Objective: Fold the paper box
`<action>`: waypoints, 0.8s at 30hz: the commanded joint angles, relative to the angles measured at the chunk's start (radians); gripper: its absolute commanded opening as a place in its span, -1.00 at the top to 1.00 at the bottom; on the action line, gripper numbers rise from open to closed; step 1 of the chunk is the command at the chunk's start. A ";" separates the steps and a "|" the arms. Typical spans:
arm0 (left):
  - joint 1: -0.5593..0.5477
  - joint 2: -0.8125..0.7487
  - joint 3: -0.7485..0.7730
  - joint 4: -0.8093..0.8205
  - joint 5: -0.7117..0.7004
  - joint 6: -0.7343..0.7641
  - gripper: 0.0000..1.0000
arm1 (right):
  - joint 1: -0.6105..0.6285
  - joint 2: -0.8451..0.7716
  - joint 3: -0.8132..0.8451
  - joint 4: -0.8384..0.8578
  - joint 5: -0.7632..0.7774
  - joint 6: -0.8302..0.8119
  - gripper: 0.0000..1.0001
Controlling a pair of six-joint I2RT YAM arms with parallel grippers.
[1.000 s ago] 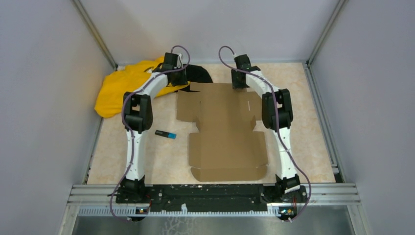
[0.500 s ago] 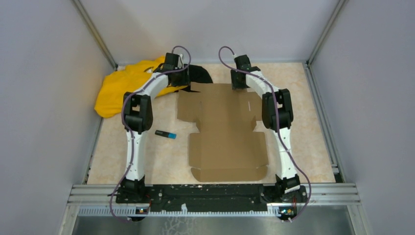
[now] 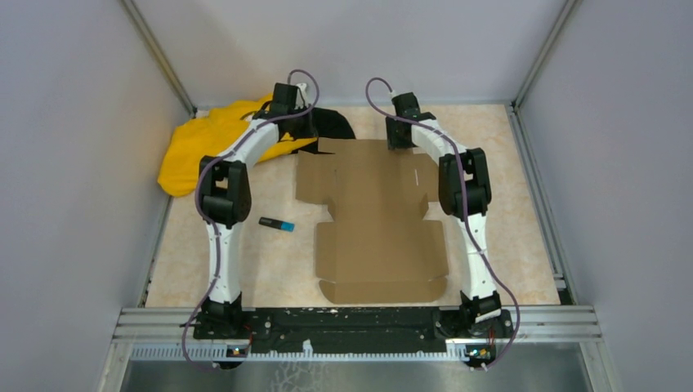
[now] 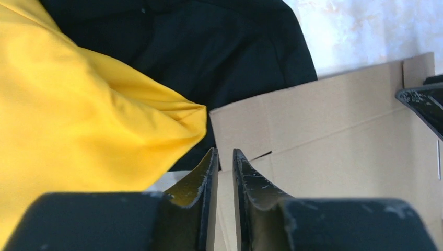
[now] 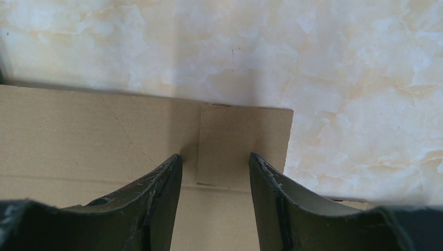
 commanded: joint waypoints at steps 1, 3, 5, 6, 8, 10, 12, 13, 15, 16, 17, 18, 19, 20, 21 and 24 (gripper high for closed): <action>-0.026 -0.012 -0.007 0.015 0.078 -0.010 0.62 | -0.011 0.053 -0.073 -0.179 -0.035 0.019 -0.01; -0.033 -0.005 -0.007 0.002 0.069 -0.011 0.66 | -0.011 0.053 -0.074 -0.178 -0.035 0.018 -0.01; -0.042 0.003 -0.007 -0.008 0.052 -0.007 0.67 | -0.012 0.052 -0.076 -0.178 -0.039 0.018 -0.01; -0.044 0.008 -0.008 -0.014 0.040 -0.006 0.68 | -0.012 0.052 -0.076 -0.177 -0.039 0.018 -0.01; -0.048 0.021 -0.007 -0.020 0.019 -0.004 0.69 | -0.012 0.053 -0.077 -0.177 -0.044 0.018 -0.01; -0.047 0.032 -0.005 -0.021 -0.005 -0.001 0.70 | -0.012 0.053 -0.076 -0.176 -0.043 0.019 -0.01; -0.047 0.049 0.010 -0.029 -0.027 0.005 0.70 | -0.013 0.054 -0.077 -0.176 -0.044 0.018 -0.01; -0.046 0.061 0.023 -0.036 -0.035 0.008 0.70 | -0.012 0.055 -0.077 -0.176 -0.044 0.017 -0.01; -0.045 0.084 0.048 -0.048 -0.059 0.015 0.70 | -0.014 0.054 -0.075 -0.177 -0.044 0.017 -0.01; -0.043 0.093 0.063 -0.054 -0.068 0.017 0.70 | -0.013 0.055 -0.073 -0.176 -0.044 0.015 -0.01; -0.042 0.101 0.069 -0.058 -0.077 0.019 0.70 | -0.014 0.055 -0.073 -0.176 -0.043 0.015 -0.01; -0.039 0.106 0.071 -0.057 -0.083 0.019 0.70 | -0.014 0.056 -0.072 -0.177 -0.043 0.015 -0.01; -0.036 0.108 0.069 -0.057 -0.086 0.018 0.70 | -0.015 0.056 -0.072 -0.177 -0.046 0.015 -0.01; -0.034 0.109 0.068 -0.055 -0.089 0.018 0.70 | -0.016 0.057 -0.072 -0.176 -0.045 0.015 -0.01; -0.031 0.110 0.066 -0.053 -0.090 0.017 0.70 | -0.016 0.057 -0.072 -0.177 -0.044 0.015 -0.01; -0.026 0.111 0.064 -0.051 -0.094 0.019 0.70 | -0.016 0.059 -0.072 -0.178 -0.045 0.012 -0.01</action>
